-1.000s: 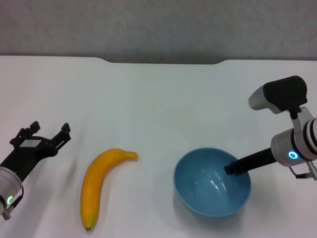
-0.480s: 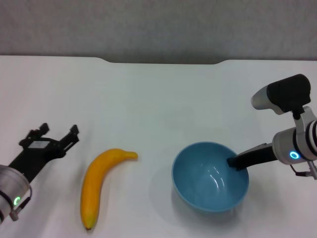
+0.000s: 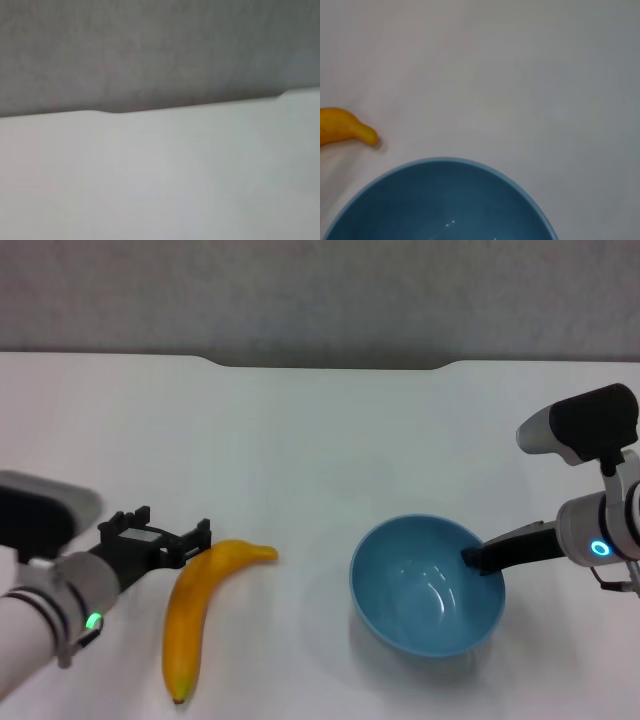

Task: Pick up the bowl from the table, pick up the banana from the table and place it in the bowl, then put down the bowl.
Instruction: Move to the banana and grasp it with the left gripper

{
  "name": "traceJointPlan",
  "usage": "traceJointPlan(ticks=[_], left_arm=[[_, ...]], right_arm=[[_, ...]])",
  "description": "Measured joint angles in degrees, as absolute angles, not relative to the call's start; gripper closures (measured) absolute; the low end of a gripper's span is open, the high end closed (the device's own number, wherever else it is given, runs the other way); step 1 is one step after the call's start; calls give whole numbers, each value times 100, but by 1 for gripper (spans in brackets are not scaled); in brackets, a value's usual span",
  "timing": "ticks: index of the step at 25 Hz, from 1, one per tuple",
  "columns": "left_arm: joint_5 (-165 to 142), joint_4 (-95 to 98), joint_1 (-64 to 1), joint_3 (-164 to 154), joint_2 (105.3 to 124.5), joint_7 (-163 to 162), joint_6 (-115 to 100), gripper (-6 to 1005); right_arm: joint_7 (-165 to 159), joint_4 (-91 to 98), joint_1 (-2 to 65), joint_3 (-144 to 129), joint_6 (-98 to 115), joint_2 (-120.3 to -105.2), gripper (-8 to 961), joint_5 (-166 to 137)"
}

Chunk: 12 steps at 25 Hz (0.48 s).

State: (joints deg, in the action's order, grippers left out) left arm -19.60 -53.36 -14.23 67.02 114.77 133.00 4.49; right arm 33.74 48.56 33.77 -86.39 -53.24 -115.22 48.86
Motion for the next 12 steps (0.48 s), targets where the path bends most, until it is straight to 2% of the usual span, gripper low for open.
traceJointPlan(ticks=[2,5,12], left_arm=[[-2507,-6168,-1133,6544,11606,13471,-545,111],[-2791,-6961,-849,6305,11657,13668,-1224,112],[-1710,-7286,-1135,6031,11632,14364,-2659,115]], right_arm=[[3373,4919,3324,-8631,-5318,-11518,926,4887],[3369,4966,3302,-8624,-5305,-11515,925,4889],[3360,4981,3309,-8623,-5275,-11513,925,4896]])
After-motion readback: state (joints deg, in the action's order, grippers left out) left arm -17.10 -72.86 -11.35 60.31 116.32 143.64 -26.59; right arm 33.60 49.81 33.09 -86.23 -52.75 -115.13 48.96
